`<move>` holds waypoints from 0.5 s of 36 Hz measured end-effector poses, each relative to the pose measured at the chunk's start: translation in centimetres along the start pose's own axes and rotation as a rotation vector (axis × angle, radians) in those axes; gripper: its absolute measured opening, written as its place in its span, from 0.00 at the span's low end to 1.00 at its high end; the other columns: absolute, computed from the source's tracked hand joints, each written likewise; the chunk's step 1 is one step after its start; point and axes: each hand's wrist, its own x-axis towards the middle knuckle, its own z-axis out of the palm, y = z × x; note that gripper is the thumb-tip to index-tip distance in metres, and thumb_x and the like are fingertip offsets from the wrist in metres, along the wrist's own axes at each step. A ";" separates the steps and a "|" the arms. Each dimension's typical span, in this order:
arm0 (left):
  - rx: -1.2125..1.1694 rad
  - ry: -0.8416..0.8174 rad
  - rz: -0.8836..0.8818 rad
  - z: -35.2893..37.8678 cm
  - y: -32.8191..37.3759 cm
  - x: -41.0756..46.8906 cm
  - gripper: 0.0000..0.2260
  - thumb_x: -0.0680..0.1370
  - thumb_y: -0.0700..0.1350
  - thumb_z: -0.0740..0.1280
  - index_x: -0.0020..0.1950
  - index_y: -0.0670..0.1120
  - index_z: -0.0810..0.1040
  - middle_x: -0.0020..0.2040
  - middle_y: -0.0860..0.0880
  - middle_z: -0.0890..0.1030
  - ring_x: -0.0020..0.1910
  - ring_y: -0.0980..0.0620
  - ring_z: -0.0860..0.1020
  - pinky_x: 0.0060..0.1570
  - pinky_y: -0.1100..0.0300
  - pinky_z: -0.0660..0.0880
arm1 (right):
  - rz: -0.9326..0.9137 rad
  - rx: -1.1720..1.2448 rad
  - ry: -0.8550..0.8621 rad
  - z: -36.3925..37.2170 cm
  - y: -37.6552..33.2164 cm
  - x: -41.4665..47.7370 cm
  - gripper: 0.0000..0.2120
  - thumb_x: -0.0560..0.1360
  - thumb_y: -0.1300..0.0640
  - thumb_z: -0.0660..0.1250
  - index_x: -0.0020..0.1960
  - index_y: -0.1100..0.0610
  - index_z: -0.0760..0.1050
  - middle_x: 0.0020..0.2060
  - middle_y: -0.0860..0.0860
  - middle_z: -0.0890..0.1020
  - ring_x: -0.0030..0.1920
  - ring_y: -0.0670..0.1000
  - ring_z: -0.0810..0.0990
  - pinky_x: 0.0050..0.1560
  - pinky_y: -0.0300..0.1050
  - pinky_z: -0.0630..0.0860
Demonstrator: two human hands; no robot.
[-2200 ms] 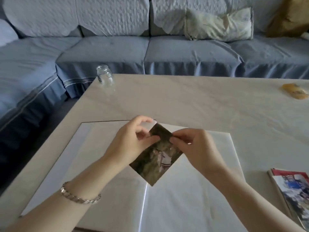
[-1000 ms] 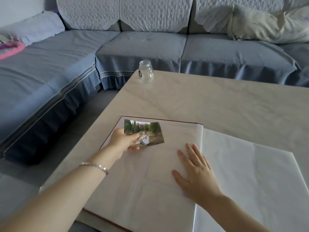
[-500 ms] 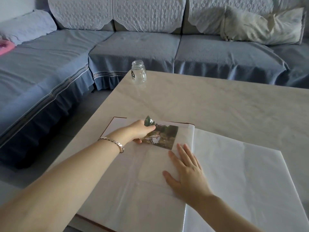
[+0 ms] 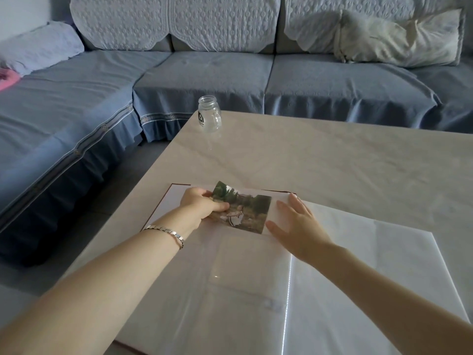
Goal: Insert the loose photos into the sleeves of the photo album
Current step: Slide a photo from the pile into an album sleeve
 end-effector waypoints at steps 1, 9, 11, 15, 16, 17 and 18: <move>-0.016 -0.006 0.000 -0.1 -0.1 0.1 0.24 0.64 0.36 0.79 0.58 0.38 0.77 0.51 0.42 0.82 0.49 0.45 0.81 0.46 0.54 0.80 | -0.007 -0.004 -0.005 -0.1 0.0 -0.1 0.27 0.79 0.45 0.58 0.74 0.53 0.57 0.76 0.48 0.47 0.75 0.47 0.44 0.70 0.37 0.50; -0.032 -0.133 0.018 0.0 1.1 -0.9 0.04 0.76 0.34 0.68 0.46 0.41 0.74 0.37 0.47 0.78 0.32 0.54 0.77 0.26 0.65 0.76 | -0.042 0.004 -0.002 -0.8 -0.2 -0.2 0.23 0.78 0.46 0.60 0.70 0.54 0.65 0.74 0.47 0.54 0.74 0.46 0.49 0.64 0.34 0.53; -0.009 -0.140 0.028 0.0 1.5 -1.3 0.07 0.78 0.36 0.65 0.41 0.44 0.72 0.38 0.47 0.77 0.34 0.53 0.76 0.30 0.63 0.77 | -0.037 0.011 -0.011 -1.0 -0.2 -0.1 0.22 0.78 0.46 0.60 0.69 0.53 0.66 0.74 0.47 0.55 0.74 0.46 0.51 0.64 0.34 0.55; 0.159 -0.087 0.163 0.3 2.1 -1.9 0.09 0.74 0.41 0.71 0.44 0.47 0.71 0.39 0.53 0.71 0.45 0.52 0.71 0.42 0.62 0.69 | -0.035 -0.004 -0.019 -1.3 -0.2 -0.1 0.22 0.78 0.46 0.59 0.69 0.53 0.66 0.74 0.45 0.56 0.73 0.46 0.54 0.61 0.35 0.58; 0.181 -0.069 0.196 0.4 2.1 -1.9 0.10 0.73 0.40 0.73 0.50 0.46 0.74 0.41 0.52 0.72 0.47 0.51 0.71 0.43 0.63 0.68 | -0.036 -0.009 -0.019 -1.4 -0.2 -0.2 0.22 0.78 0.46 0.59 0.69 0.53 0.66 0.74 0.45 0.56 0.73 0.46 0.55 0.61 0.35 0.58; 0.205 -0.046 0.200 0.4 2.1 -1.9 0.16 0.71 0.39 0.74 0.56 0.42 0.75 0.45 0.50 0.75 0.48 0.51 0.71 0.45 0.62 0.69 | -0.039 -0.011 -0.017 -1.4 -0.2 -0.2 0.22 0.78 0.46 0.59 0.69 0.52 0.66 0.74 0.45 0.56 0.73 0.46 0.55 0.61 0.35 0.58; 0.209 -0.021 0.181 0.5 2.1 -1.8 0.21 0.69 0.38 0.75 0.60 0.38 0.74 0.46 0.48 0.76 0.48 0.50 0.73 0.47 0.61 0.70 | -0.042 -0.007 -0.014 -1.4 -0.1 -0.2 0.21 0.78 0.46 0.59 0.69 0.52 0.66 0.73 0.45 0.56 0.73 0.46 0.56 0.61 0.35 0.58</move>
